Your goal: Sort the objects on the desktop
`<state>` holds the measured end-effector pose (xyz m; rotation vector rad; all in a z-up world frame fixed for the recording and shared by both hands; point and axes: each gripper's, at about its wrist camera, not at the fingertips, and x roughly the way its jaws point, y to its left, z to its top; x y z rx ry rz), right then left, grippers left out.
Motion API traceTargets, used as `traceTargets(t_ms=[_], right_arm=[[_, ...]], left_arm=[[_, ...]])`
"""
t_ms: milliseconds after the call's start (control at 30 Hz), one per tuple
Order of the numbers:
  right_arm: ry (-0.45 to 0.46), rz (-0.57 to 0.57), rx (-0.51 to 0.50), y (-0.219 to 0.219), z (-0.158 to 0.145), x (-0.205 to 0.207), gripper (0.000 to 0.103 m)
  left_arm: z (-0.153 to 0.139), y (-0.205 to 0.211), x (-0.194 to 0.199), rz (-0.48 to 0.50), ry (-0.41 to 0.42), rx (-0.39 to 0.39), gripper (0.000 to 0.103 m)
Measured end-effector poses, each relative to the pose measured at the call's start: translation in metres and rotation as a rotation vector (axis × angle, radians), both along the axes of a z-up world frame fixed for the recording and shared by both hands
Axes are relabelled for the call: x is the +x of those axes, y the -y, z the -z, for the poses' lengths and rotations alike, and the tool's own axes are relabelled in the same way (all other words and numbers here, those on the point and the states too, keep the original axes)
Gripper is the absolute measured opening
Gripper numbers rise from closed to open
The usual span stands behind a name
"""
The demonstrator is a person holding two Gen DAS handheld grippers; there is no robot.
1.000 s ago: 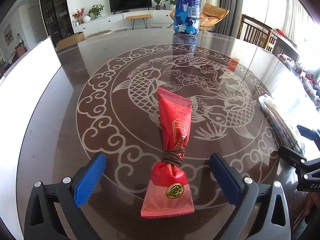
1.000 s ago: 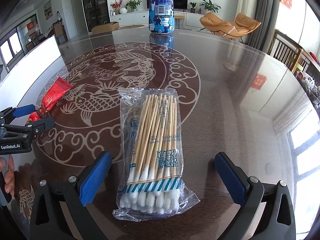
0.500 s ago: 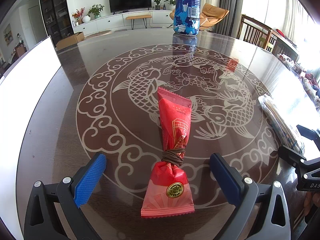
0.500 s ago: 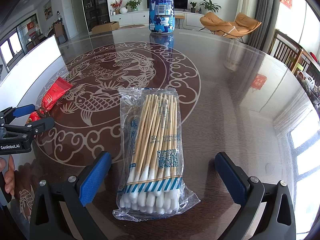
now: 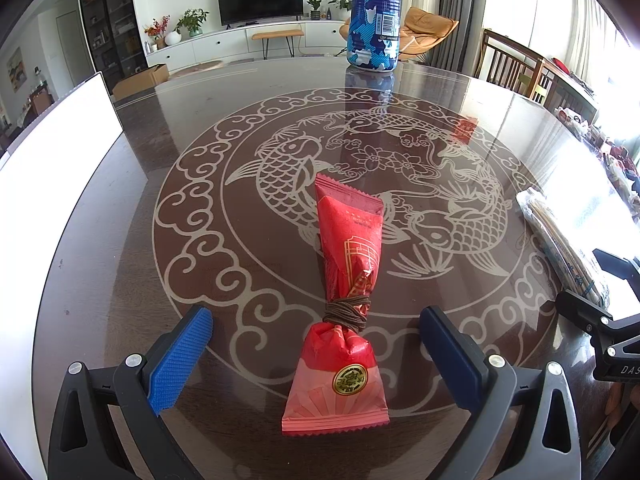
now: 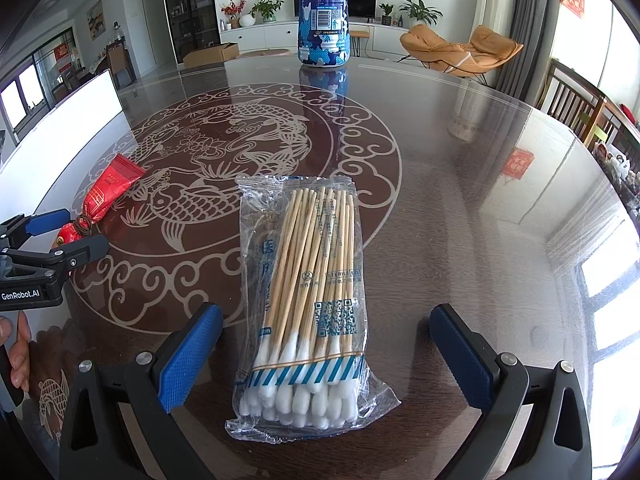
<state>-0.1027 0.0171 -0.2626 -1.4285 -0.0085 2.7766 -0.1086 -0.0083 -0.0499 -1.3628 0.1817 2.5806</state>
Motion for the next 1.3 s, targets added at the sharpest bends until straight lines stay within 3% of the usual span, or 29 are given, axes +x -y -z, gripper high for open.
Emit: traceTargets(t_ms=[233,333,433,533,600,700,800,833,867,900,933,967,1133,1300], right_arm=[[0.009,-0.008,-0.001,0.000,0.000,-0.003,0.103],[0.166,-0.095,-0.001,-0.002,-0.003,-0.020,0.103],[0.330,-0.074,-0.090,-0.017,-0.010,-0.040,0.103],[0.412,-0.063,-0.138,-0.021,-0.020,-0.054,0.103],[0.451,-0.076,-0.114,-0.014,-0.022,-0.059,0.102],[0.503,-0.090,-0.080,-0.001,-0.020,-0.063,0.091],[0.543,-0.100,-0.035,0.011,-0.013,-0.062,0.067],[0.540,-0.102,0.011,0.015,-0.013,-0.061,0.053],[0.537,-0.110,0.027,0.019,-0.015,-0.059,0.039],[0.534,-0.121,0.024,0.021,-0.018,-0.057,0.037],[0.527,-0.131,0.026,0.024,-0.022,-0.054,0.035],[0.511,-0.142,0.043,0.027,-0.028,-0.051,0.035],[0.440,-0.159,0.087,0.032,-0.059,-0.040,0.035],[0.431,-0.172,0.103,0.042,-0.067,-0.032,0.035]], left_arm=[[0.001,-0.001,-0.003,0.011,0.008,0.000,0.103],[-0.002,-0.001,-0.014,0.131,0.111,-0.033,0.103],[-0.005,-0.001,-0.030,0.183,0.248,-0.054,0.103],[-0.009,-0.001,-0.042,0.197,0.323,-0.004,0.103],[-0.010,-0.005,-0.048,0.196,0.331,-0.023,0.103],[-0.010,-0.017,-0.052,0.211,0.330,-0.063,0.103],[-0.011,-0.028,-0.053,0.230,0.320,-0.076,0.102],[-0.011,-0.031,-0.053,0.237,0.308,-0.083,0.098],[-0.011,-0.033,-0.053,0.249,0.302,-0.090,0.076],[-0.014,-0.034,-0.051,0.255,0.274,-0.117,0.055],[-0.018,-0.034,-0.050,0.271,0.269,-0.099,0.040],[-0.021,-0.032,-0.051,0.276,0.283,-0.079,0.018],[-0.052,-0.020,-0.045,0.280,0.204,-0.080,0.018],[-0.074,0.002,-0.029,0.253,0.142,-0.060,0.018]])
